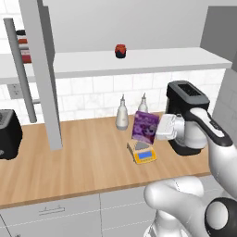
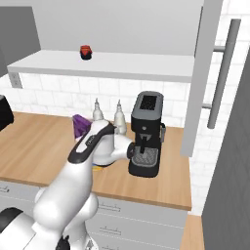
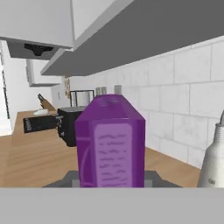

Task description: Pick the cereal and place it on the digital scale for weighing, and close the cabinet.

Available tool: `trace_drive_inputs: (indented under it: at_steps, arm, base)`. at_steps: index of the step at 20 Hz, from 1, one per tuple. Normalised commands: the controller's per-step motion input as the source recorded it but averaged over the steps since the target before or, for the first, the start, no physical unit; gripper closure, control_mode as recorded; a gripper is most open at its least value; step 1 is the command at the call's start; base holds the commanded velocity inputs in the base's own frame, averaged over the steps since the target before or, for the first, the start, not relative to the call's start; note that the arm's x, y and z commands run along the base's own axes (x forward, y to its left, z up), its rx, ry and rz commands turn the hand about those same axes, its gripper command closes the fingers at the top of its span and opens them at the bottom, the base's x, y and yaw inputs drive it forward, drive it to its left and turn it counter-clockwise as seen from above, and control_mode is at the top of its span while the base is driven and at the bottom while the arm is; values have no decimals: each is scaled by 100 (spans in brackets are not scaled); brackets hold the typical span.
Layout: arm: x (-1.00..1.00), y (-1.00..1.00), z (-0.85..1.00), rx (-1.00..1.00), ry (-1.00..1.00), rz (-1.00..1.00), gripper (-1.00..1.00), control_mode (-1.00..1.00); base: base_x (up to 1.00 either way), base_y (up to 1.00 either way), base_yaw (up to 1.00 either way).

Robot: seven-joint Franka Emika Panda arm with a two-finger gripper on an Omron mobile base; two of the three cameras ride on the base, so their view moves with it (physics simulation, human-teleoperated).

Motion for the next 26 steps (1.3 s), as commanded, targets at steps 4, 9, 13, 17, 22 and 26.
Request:
trace_drive_inputs:
  at_steps: [4, 9, 13, 17, 22, 26]
  arm:
    - [2, 3, -30, 0, 4, 1, 100, -100]
    - [0, 0, -21, -4, 4, 0, 100, -100]
    - [1, 0, -16, -7, -2, -2, 100, -100]
    - [4, 0, -32, -10, 0, -7, 100, -100]
    - [13, 4, -23, -4, 0, -5, 100, -100]
    - [14, 0, -1, 0, 0, 0, 100, -100]
  base:
    - [0, 0, 0]
    - [0, 0, 0]
    - [0, 0, 0]
    - [0, 0, 0]
    - [0, 0, 0]
    - [0, 0, 0]
